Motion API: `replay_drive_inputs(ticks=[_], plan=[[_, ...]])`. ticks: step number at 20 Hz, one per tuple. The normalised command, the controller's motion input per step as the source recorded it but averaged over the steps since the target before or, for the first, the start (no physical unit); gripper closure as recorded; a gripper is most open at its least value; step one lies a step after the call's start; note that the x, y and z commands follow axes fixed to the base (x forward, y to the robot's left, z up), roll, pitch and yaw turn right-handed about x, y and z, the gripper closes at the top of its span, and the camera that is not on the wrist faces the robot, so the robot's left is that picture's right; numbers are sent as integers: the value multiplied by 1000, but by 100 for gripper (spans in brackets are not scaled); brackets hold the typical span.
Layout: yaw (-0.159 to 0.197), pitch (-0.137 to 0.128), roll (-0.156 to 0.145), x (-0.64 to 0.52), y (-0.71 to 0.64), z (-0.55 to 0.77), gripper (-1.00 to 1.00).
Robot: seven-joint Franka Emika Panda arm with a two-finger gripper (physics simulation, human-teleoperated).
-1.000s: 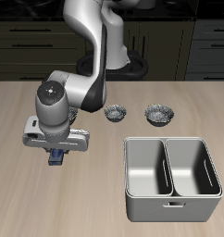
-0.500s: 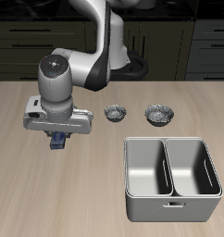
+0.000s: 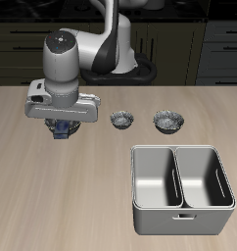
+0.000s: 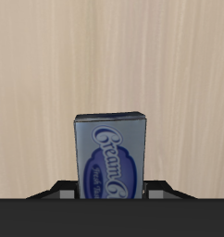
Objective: Place the cream cheese in the middle-sized bowl
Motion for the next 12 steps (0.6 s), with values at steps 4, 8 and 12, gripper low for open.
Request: replay_drive_inputs(ticks=[4,8,12], plan=[[7,-24,8,-208,98,260,100],[1,-22,5,-224,130,197,100],[9,-17,-2,-270,183,85,100]])
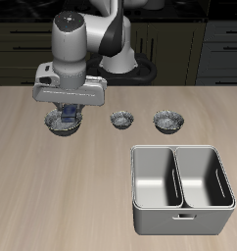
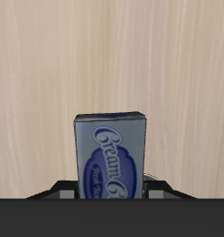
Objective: Place the cream cheese in the middle-sized bowl
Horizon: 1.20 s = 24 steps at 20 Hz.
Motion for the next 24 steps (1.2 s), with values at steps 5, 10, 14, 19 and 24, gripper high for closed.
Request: replay_drive_inputs(ticks=[5,10,14,19,24], plan=[[-35,-18,-1,-359,100,62,100],[15,-42,5,-379,234,163,100],[12,-25,13,-213,224,167,100],[10,-19,37,-183,341,131,100],[8,-17,-29,-34,290,87,100]])
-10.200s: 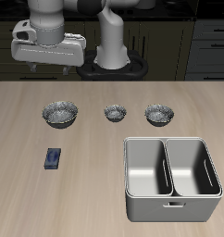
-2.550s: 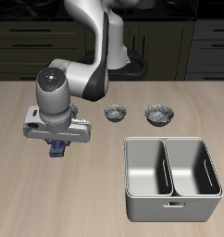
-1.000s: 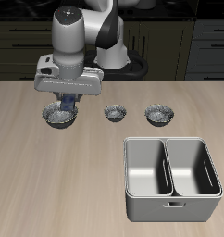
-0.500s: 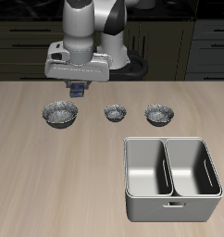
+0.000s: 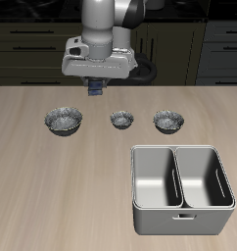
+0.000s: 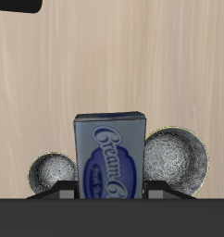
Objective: Place the cream cheese in the middle-sized bowl
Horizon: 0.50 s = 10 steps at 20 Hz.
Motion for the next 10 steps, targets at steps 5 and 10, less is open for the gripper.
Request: replay_drive_inputs(ticks=[5,10], plan=[[-4,-8,-13,35,284,43,100],[-11,-7,-15,-35,518,-23,100]])
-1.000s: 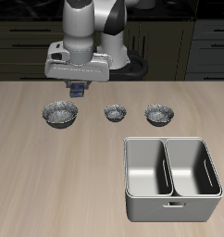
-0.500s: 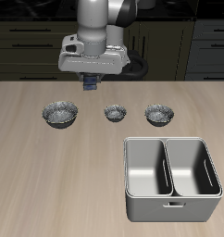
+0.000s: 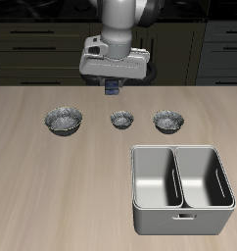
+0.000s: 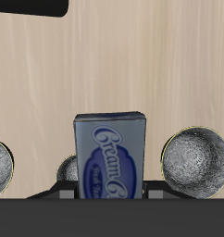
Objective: Place the cream cheese in the middle-sized bowl
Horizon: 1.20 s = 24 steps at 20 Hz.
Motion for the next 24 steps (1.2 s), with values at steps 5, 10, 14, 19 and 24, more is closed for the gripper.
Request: replay_drive_inputs(ticks=[5,10,14,19,24], plan=[[-2,5,-39,-48,218,-11,100],[-2,6,0,-63,303,-26,100],[23,-6,6,-89,334,-24,100],[11,1,51,-70,455,-29,100],[-16,15,53,-36,385,-40,100]])
